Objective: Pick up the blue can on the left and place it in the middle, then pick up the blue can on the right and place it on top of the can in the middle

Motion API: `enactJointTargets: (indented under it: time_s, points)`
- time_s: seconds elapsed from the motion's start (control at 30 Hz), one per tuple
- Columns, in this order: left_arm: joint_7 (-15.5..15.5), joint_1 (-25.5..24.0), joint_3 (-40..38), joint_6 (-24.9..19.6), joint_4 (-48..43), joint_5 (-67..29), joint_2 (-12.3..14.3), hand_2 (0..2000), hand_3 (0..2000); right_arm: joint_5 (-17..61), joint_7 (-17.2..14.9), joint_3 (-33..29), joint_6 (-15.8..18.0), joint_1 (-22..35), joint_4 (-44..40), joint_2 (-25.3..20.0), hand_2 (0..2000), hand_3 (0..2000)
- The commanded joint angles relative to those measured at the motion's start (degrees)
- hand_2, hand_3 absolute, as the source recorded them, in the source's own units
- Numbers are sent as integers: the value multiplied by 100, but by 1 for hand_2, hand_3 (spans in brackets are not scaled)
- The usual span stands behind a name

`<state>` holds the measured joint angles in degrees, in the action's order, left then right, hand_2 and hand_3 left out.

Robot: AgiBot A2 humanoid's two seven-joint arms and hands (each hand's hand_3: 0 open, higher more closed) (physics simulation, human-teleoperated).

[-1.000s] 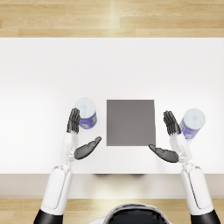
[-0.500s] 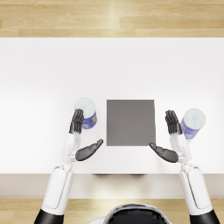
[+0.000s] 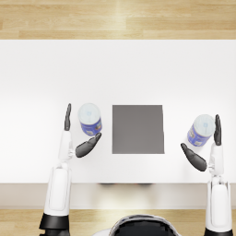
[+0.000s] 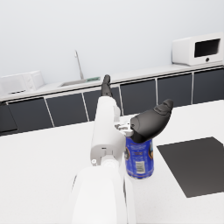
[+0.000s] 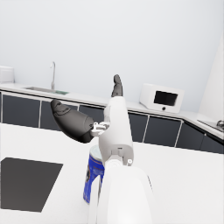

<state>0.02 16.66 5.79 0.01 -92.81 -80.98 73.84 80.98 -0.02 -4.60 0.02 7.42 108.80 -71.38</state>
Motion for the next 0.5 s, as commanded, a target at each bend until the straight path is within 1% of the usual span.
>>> enactJointTargets:
  time_s: [0.03,0.1,0.27,0.5]
  points:
    - [0,267,58,0,740,-18,85,0,0,18,0,-334,0,-48,-284,-14,0,0]
    - [-1,377,156,-1,1065,-39,143,0,0,40,1,-351,-1,-59,-524,-32,0,0]
    - [-1,563,345,-1,1921,-58,264,0,0,58,1,-129,-1,-151,-1113,-82,0,0]
    - [-1,743,414,-1,2504,-61,406,0,0,62,1,-188,-1,26,-1946,-148,0,0]
